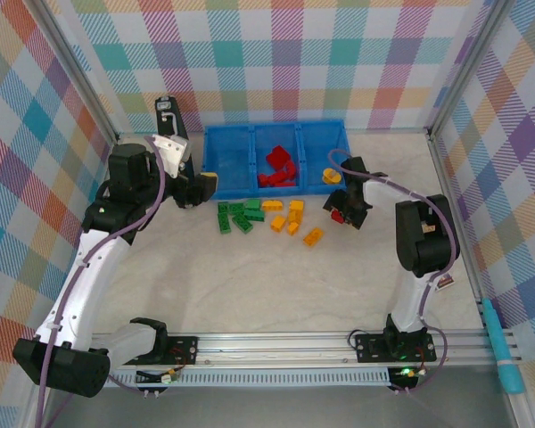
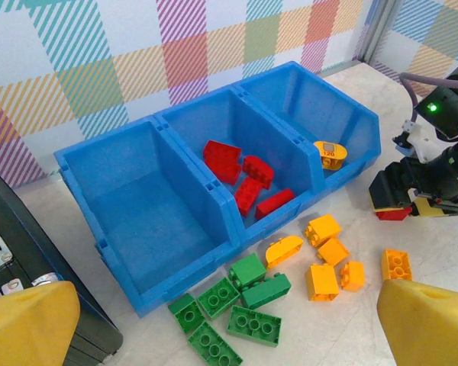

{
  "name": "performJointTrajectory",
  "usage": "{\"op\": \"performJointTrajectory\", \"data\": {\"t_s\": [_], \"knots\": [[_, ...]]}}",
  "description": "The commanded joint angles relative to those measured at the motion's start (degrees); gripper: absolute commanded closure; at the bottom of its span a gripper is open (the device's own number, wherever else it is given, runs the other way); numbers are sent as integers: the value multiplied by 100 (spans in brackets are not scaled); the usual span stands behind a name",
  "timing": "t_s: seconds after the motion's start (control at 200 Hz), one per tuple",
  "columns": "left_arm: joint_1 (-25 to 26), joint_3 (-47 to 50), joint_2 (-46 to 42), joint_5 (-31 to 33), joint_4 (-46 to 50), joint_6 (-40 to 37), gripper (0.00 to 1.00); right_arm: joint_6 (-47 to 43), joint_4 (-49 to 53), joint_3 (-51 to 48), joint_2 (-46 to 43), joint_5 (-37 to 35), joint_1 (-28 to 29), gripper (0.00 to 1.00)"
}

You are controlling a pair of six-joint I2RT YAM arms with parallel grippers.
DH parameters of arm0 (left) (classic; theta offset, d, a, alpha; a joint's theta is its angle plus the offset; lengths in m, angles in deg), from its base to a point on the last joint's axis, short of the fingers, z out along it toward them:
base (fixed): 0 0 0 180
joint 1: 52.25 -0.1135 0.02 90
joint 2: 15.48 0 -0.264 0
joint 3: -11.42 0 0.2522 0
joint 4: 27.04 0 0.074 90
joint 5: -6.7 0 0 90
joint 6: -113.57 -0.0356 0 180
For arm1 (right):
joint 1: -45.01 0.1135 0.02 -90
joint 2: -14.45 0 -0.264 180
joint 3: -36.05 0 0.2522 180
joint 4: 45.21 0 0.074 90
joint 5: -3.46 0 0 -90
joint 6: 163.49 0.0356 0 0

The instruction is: Sort the legos into containers by color

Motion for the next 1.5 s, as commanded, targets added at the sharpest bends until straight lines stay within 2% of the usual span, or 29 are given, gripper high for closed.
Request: {"op": "performJointTrajectory", "data": {"t_s": [0.0, 0.19, 0.35, 0.55, 0.72, 0.85, 0.955, 1.03, 1.18, 1.295, 1.495], "knots": [[-103, 52, 17, 22, -19, -62, 0, 80, -92, 181, 231, -74, -26, 28], [-103, 57, 35, 4, -23, -57, 0, -77, -78, 218, 293, -176, -27, 38], [-99, 50, 29, -1, -24, -62, 0, -286, -62, 257, 325, -283, -27, 55], [-103, -45, 79, 17, 64, -86, 0, -905, 200, 478, 421, -331, -18, 67], [-101, -44, 96, 22, 73, -93, 0, -1712, 866, 903, -134, -735, 12, 69], [-100, -33, 124, 9, 64, -90, 0, -2521, 1350, 1627, -649, -944, 188, 69], [-103, -15, 140, -30, 28, -72, 0, -3442, 1328, 2439, -651, -1237, 513, 68], [-101, 0, 149, -113, 2, -43, 0, -4083, 1043, 3088, -332, -1479, 739, 68], [-101, 1, 132, -69, -1, -31, 0, -5098, 578, 4569, 654, -1096, 1186, 68], [-103, 42, 110, 8, -48, -32, 0, -5723, 50, 5251, 1398, -1058, 1570, 68], [-103, -53, 210, 111, 59, -40, 0, -6092, 363, 6722, 2734, -1041, 1766, 67]]}}
